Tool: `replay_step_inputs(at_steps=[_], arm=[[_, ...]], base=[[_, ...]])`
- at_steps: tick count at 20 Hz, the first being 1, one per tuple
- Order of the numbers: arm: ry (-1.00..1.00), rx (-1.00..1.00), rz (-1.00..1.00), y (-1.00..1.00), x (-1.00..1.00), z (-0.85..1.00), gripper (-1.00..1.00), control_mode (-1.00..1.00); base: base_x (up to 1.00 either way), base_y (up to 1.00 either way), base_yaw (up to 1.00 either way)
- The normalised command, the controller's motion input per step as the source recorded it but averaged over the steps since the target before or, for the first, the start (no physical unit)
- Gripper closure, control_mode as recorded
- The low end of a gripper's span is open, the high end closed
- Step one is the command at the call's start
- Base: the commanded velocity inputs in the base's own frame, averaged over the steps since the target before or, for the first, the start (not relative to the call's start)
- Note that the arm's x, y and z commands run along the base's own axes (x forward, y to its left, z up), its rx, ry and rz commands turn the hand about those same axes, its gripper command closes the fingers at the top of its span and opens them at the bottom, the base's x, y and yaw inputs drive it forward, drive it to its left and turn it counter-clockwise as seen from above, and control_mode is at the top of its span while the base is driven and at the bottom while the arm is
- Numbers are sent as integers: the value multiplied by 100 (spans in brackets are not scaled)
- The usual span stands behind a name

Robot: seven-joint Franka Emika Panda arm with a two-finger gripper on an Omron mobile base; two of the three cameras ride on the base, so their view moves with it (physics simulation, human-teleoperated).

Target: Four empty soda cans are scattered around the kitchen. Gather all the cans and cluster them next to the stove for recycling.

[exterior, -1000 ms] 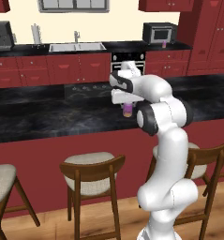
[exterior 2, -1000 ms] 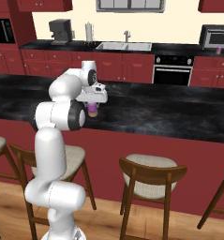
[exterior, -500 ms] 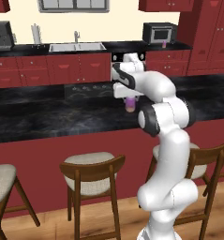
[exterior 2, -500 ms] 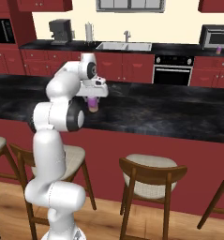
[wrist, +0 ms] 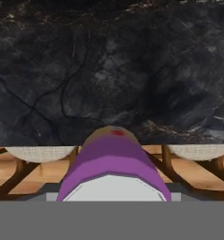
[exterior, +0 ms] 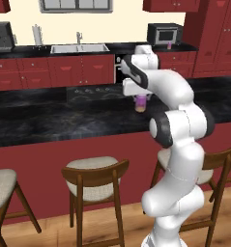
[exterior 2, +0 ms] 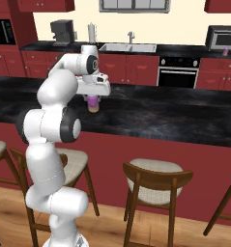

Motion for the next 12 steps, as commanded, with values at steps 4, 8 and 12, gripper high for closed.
replay_step_inputs(at_steps=[4,8,12], arm=[[-4,0,1,0,-68,0,100,-100],[-5,0,0,0,-78,1,100,-100],[-2,0,0,0,-71,2,100,-100]], base=[[0,0,0],[0,0,0],[0,0,0]])
